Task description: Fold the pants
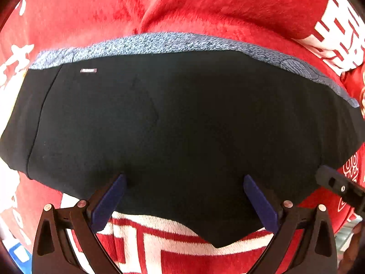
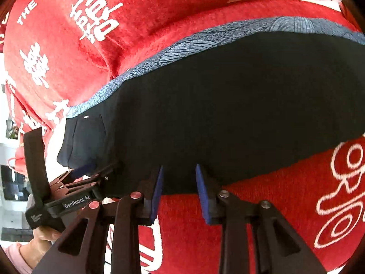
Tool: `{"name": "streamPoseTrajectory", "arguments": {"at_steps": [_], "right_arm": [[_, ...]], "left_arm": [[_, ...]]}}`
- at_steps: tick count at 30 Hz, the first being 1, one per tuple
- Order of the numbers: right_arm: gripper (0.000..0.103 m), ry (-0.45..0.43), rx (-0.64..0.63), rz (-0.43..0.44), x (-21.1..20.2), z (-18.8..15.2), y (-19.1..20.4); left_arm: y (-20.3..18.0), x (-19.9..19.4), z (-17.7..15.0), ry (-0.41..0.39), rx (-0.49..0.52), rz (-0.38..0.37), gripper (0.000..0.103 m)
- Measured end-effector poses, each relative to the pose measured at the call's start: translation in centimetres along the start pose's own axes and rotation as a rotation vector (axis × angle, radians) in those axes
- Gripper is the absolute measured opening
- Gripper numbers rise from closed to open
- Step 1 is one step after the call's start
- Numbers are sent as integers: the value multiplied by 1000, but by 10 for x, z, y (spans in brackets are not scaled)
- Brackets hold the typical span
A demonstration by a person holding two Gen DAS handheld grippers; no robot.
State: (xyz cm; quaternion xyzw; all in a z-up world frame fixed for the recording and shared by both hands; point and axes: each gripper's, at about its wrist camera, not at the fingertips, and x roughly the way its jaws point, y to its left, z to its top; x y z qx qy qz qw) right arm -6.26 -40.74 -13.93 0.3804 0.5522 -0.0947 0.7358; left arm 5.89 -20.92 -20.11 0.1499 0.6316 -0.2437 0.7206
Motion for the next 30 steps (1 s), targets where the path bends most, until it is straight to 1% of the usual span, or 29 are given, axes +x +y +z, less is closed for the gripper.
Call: {"name": "streamPoseTrajectory", "arguments": {"at_steps": [4,5,6,7,8,9,12,13,18,20,22,24,25,26,27,28,29,30], "right_arm": [[33,40,22,3,-2,0,1],[33,50,28,-6,-7,-2,-2],[36,54,32,-7,-11,-5,-3],[44,57,37,-50,-16,-7,-8],[46,52,35,-84,-23,-10,-15],[46,43,33,-99,-29,-11,-20],[46,19,50,-119,-46,-11,-39],[46,11,54,-128,-50,-9,-43],[46,-56,21,-187,-69,10,-52],[46,-88,0,-214,-75,25,-54],[55,-102,-19,-248,-76,40,-57],[56,-111,-39,-289,-73,55,-63],[56,-112,-52,-312,-71,61,-67],[56,-103,-70,-345,-67,67,-73],[57,-80,-80,-380,-63,70,-79],[56,-40,-79,-424,-57,73,-89],[56,-18,-63,-429,-54,74,-98],[56,-31,-44,-389,-59,73,-105]], "left_arm": [[-12,-9,7,17,33,66,103],[-15,-11,8,17,36,71,103],[-18,-14,9,16,35,70,103],[-21,-17,11,11,32,66,103],[-25,-20,15,5,30,63,103],[-29,-23,19,-4,28,62,103],[-42,-29,38,-39,29,54,103],[-46,-28,50,-48,29,55,103],[-64,-17,85,-69,3,92,103],[-69,-11,96,-67,-13,103,103],[-73,-6,100,-58,-15,112,103],[-78,6,103,-27,-2,137,103],[-81,15,103,-1,10,164,103],[-82,20,102,9,16,174,103],[-82,22,101,6,15,174,103],[-81,21,100,-3,9,171,103],[-80,21,99,-2,3,168,103],[-79,21,99,4,0,166,103]]}}
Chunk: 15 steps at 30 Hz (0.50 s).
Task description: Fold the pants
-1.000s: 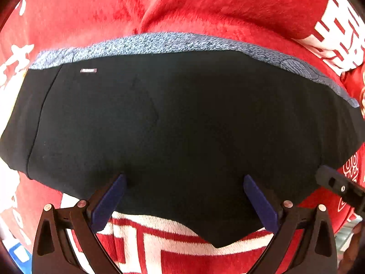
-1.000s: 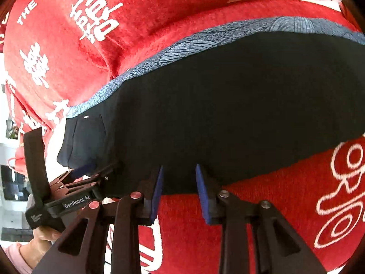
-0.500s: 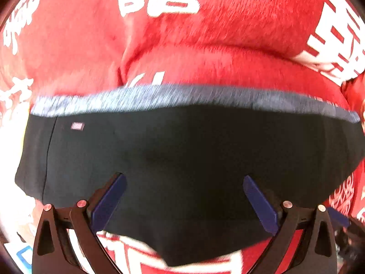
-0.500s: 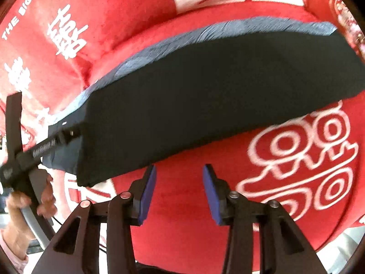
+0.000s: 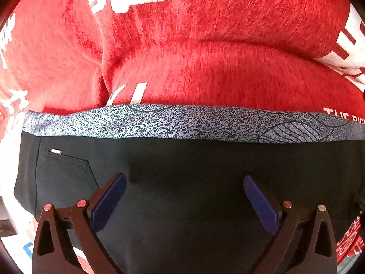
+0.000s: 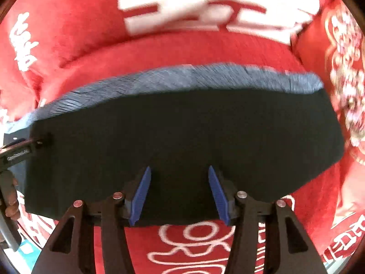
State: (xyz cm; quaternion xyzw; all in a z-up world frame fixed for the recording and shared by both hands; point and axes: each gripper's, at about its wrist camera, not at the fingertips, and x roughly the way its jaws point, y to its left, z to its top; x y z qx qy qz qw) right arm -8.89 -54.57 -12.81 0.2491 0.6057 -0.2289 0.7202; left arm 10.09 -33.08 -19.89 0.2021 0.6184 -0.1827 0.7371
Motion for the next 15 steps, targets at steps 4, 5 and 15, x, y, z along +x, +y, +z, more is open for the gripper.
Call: {"name": "streamPoseTrajectory", "arguments": {"at_steps": [4,5,15], "right_arm": [[57,-2,51,33,-8,-1,-18],[57,-2,63,48,-11,-3,-23],[57,-1,141,177,-28,-20,-62]], "left_arm": [[-1,-3,-1,15,5,28,103],[-5,-6,0,15,15,41,103],[-54,-33,-1,9,44,26,103]]}}
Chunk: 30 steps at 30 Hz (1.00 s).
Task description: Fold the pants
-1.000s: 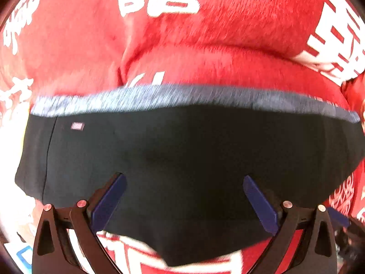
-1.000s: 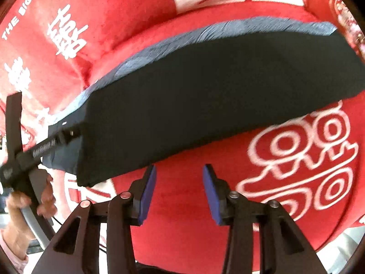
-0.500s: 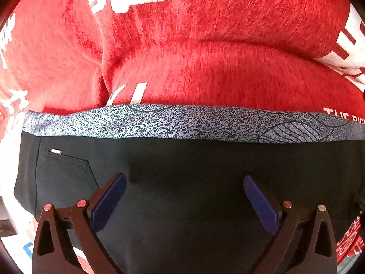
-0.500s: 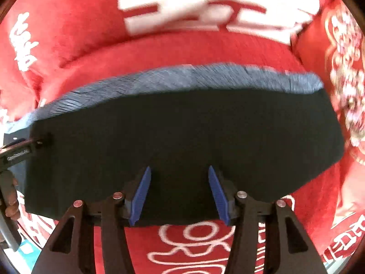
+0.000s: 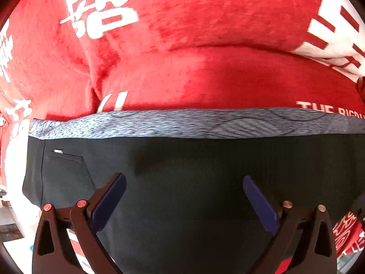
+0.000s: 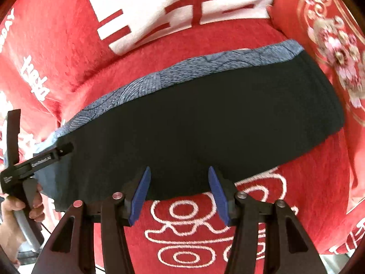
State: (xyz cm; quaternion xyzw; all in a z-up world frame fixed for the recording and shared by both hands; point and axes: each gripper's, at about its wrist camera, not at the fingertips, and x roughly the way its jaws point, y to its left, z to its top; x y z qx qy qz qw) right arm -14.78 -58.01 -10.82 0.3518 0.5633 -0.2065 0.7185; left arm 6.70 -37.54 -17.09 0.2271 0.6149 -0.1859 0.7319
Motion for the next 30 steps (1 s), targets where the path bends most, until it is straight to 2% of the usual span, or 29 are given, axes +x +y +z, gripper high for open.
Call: {"name": "streamPoseTrajectory", "arguments": {"at_steps": [17,20,24,28,30], "right_arm": [[57,-13,154,97,-15,-16,-74],[57,-50,189,170,-19,-18,-88],[57,-104,235,210,-17,-18,-103],[57,-143,340,252,-5,-22,-123],[57,-197,385,283,-5,-26,-130]], "left_arm": [[-109,-14,-6,16,106,-58,103],[-122,-17,-9,12,111,-87,103],[-138,-3,-19,34,125,-84,103],[-136,2,-26,-5,89,-109,103],[-134,3,-26,-13,92,-112,103]]}}
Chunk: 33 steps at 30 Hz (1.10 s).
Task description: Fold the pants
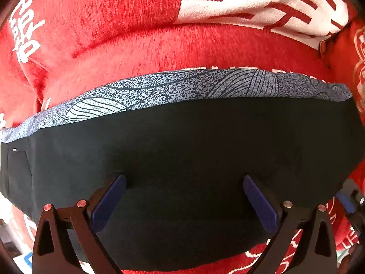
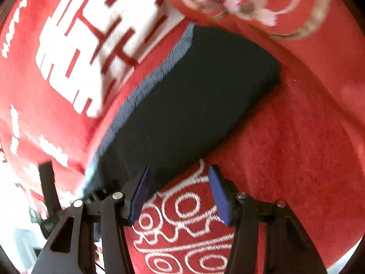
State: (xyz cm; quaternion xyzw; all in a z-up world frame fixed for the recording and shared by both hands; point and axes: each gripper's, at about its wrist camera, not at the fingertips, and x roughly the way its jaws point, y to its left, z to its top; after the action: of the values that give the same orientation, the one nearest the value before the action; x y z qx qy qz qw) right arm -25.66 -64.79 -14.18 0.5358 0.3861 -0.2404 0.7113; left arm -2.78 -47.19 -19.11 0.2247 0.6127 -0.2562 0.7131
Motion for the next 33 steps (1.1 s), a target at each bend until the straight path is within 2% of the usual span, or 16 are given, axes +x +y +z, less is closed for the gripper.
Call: {"name": "streamPoseTrajectory", "arguments": {"at_steps": [7,12,14,15,16,17,19,22,25,28,33], "right_arm": [[59,-121,127,119,8,21,-11],[59,-135,132,121,17,39,0],[51,-111,167,115,17,44,0],[31,-95,183,98,17,46,-1],[26,-71,193,82,19,50,-3],[23,-51,198,89,18,53,-4],[19,-39,137,73,11,57,6],[19,-58,23,43,-2,60,30],[17,-77,-52,21,-10,60,49],[16,-70,-170,-27,-8,54,76],[16,-90,-346,-83,-15,42,121]], "left_arm": [[-1,0,-4,-27,16,7,103],[0,1,-5,-44,20,8,103],[-2,-4,-3,-40,18,18,102],[-4,-9,-3,-46,22,9,95],[-8,-17,-3,-58,30,-14,87],[-12,-23,-2,-65,39,-38,86],[-23,-37,-3,-102,62,-92,86],[-37,-42,-2,-143,88,-129,86],[-47,-15,-5,-87,73,-210,86],[-61,-10,-22,-192,152,-136,87],[-47,-15,-21,-166,120,-224,86]]}}
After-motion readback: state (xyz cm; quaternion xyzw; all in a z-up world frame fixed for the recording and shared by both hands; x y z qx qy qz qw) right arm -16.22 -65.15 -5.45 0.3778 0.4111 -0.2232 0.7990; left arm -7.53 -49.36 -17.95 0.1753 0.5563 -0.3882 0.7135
